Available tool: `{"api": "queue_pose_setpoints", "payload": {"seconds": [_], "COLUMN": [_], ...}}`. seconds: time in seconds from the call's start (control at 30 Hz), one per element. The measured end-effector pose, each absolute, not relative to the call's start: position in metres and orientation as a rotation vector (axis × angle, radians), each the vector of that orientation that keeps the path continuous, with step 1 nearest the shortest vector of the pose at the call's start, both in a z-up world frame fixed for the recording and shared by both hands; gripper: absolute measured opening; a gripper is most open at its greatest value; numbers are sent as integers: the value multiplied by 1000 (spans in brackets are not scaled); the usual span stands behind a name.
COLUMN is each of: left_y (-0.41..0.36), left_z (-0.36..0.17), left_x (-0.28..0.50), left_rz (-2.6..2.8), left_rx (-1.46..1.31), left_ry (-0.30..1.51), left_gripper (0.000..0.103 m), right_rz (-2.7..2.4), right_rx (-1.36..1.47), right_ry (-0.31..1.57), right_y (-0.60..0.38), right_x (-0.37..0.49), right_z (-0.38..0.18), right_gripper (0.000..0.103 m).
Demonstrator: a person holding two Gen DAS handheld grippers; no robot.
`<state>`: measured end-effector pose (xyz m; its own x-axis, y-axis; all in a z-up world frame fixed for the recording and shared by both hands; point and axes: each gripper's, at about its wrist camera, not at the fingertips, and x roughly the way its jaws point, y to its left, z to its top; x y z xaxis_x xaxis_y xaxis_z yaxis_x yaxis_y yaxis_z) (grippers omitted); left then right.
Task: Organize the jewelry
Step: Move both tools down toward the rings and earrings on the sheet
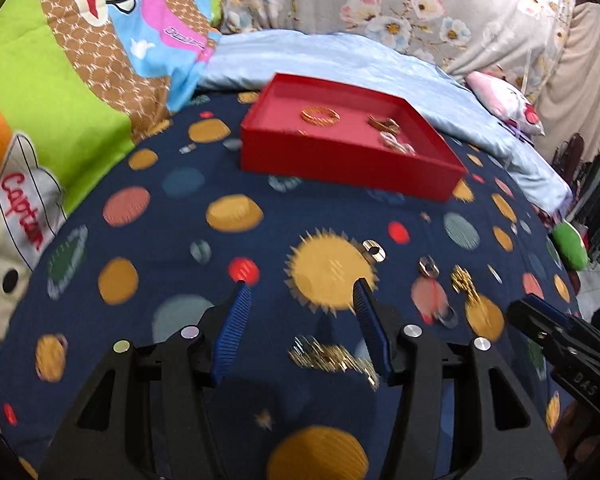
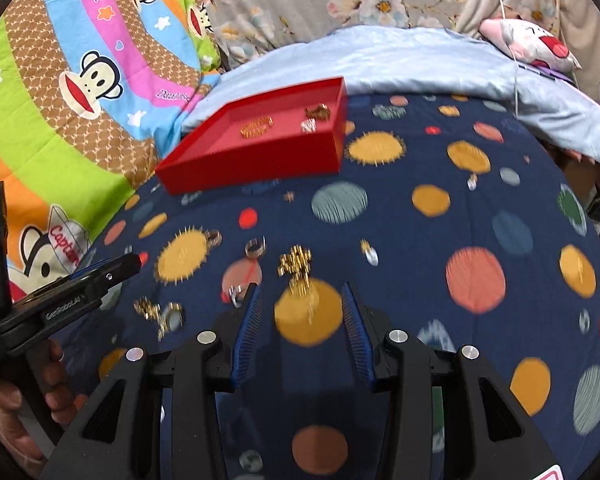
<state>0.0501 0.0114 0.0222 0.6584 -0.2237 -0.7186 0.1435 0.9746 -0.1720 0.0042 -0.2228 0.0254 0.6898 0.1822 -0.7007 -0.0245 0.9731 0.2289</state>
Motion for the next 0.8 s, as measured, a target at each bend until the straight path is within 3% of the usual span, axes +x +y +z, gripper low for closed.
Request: {"api": "queue_pose_setpoints", "payload": {"seconds": [0.5,0.63,0.8], "left_y": [-36,-35,-37], "left_z": [2,2,2], "left_x": [31,31,31], "left_rz": [-290,-305,-312], "left_rx": [-45,-53,-44], "left_ry": [862,853,851], "left_gripper": [51,34,32], "right_rz": [101,112,120], "right_rx": [235,237,263], "right_ry": [799,807,815], "right_y": [-228,-227,-231], "right_x": [-9,-7,-6], "right_z": [15,13,12], "right_gripper": [41,41,41]}}
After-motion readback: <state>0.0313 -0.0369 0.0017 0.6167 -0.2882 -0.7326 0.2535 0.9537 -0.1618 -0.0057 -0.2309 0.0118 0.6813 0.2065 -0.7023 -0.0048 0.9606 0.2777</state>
